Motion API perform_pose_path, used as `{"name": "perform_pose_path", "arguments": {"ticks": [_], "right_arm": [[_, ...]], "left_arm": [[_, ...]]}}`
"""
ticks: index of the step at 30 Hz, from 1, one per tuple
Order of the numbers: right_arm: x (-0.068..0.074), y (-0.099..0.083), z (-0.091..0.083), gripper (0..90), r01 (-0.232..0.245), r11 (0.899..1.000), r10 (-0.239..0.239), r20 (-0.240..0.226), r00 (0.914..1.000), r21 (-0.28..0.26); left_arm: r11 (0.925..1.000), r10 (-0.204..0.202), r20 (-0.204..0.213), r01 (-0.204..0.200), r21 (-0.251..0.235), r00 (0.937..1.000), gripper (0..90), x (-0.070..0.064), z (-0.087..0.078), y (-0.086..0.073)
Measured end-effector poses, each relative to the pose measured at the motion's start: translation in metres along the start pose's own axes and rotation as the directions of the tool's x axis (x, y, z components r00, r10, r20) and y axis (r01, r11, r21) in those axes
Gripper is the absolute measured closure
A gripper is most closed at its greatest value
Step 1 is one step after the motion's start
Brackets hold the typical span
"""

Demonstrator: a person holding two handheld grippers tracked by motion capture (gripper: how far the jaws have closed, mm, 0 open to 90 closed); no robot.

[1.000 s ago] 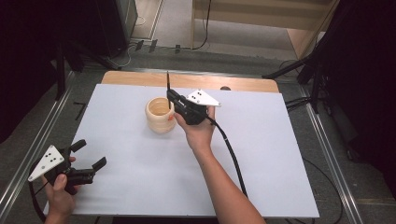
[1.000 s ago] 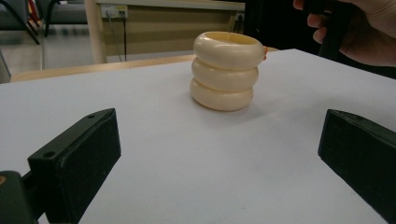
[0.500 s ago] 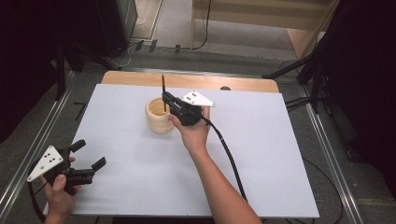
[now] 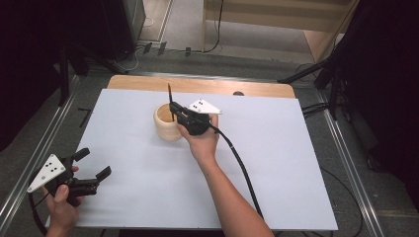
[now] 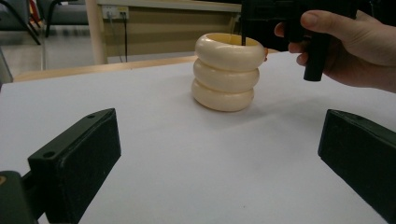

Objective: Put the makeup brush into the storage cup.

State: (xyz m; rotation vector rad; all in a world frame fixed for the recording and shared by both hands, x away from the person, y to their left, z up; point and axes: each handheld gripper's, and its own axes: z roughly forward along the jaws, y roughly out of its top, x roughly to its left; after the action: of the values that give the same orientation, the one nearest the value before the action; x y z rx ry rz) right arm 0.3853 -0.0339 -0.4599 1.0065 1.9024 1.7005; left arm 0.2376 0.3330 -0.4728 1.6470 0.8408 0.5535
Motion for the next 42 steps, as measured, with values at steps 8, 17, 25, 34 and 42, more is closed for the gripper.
{"name": "perform_pose_path", "arguments": {"ticks": [8, 17, 25, 34, 42], "right_arm": [[-0.001, -0.006, 0.003, 84.9, -0.003, 0.999, 0.003, 0.005, 1.0, 0.038], [0.0, -0.01, 0.005, 84.8, 0.0, 0.997, -0.001, 0.009, 1.0, 0.08], [0.0, -0.008, 0.004, 67.0, 0.005, 0.998, -0.006, 0.009, 0.9999, 0.065], [-0.005, -0.002, -0.004, 46.9, 0.019, 0.999, -0.02, 0.016, 0.9997, 0.049], [-0.012, -0.002, -0.018, 35.0, 0.044, 0.998, -0.045, 0.01, 0.999, 0.036]], "left_arm": [[1.0, -0.003, 0.0, 0.003, -0.002, 1.0, 0.0, 0.0, 0.0, 0.0], [1.0, -0.002, 0.0, 0.002, -0.001, 1.0, 0.0, 0.0, 0.0, 0.0], [1.0, -0.001, -0.001, 0.001, -0.001, 1.0, 0.0, 0.0, 0.0, 0.0], [1.0, -0.003, 0.0, 0.003, -0.004, 1.0, 0.0, 0.0, 0.0, 0.0], [1.0, -0.009, 0.006, 0.009, -0.002, 0.9999, 0.0, 0.0, 0.0, 0.0]]}}
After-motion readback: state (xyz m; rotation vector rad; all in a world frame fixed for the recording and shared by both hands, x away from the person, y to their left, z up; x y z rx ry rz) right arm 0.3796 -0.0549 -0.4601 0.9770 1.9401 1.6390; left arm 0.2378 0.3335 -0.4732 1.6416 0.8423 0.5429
